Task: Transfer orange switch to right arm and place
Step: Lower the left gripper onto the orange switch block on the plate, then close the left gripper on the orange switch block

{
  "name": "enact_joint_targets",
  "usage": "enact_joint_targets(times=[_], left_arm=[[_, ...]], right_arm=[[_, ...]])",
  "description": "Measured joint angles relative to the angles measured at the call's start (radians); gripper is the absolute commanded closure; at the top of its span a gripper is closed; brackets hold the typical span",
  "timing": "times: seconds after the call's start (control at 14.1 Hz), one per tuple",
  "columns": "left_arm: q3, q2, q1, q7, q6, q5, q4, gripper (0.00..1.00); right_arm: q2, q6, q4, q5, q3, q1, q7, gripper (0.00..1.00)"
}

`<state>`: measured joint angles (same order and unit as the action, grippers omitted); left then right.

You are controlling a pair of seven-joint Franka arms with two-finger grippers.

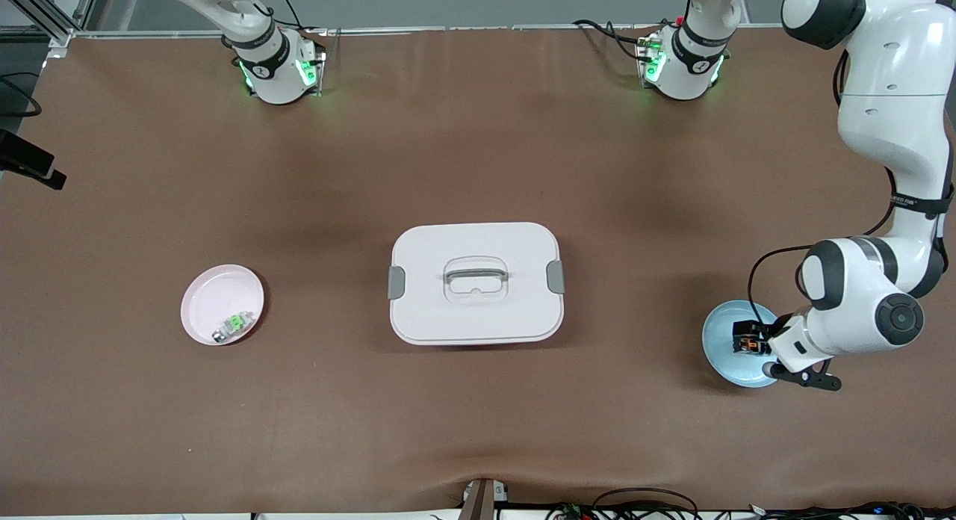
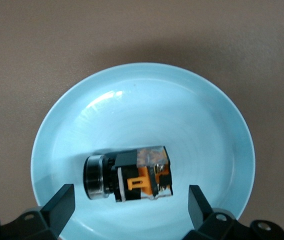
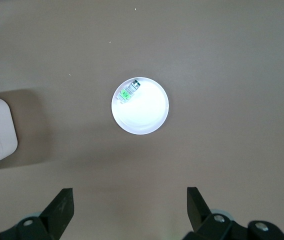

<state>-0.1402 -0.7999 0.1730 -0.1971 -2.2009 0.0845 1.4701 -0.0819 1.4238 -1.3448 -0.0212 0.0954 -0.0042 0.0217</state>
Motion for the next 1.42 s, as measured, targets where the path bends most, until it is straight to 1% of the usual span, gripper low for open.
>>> enact_joint_targets(times=[0.35,0.64,0.85,1.35,1.42], left_arm=[[0.000,-0.011,-0.003,0.044,-0.045,0.000,-0.001,0.00],[0.000,-0.022,-0.003,0.048,-0.127,0.000,0.004,0.00],[0.000,-0.029,-0.003,0.061,-0.182,0.000,0.028,0.00],[0.000,-0.031,0.000,0.061,-0.189,0.003,0.048,0.00],[0.000,-0.031,0.001,0.061,-0.189,0.004,0.048,0.04]], right_arm=[[0.000,0.000,0.000,0.000,0.000,0.000,0.000,0.00],[0.000,0.000,0.000,0.000,0.001,0.000,0.000,0.00],[0.000,0.000,0.000,0.000,0.003,-0.001,0.000,0.00],[0.000,0.000,0.000,0.000,0.004,-0.002,0.000,0.00],[0.000,0.000,0.000,0.000,0.004,-0.002,0.000,0.00]])
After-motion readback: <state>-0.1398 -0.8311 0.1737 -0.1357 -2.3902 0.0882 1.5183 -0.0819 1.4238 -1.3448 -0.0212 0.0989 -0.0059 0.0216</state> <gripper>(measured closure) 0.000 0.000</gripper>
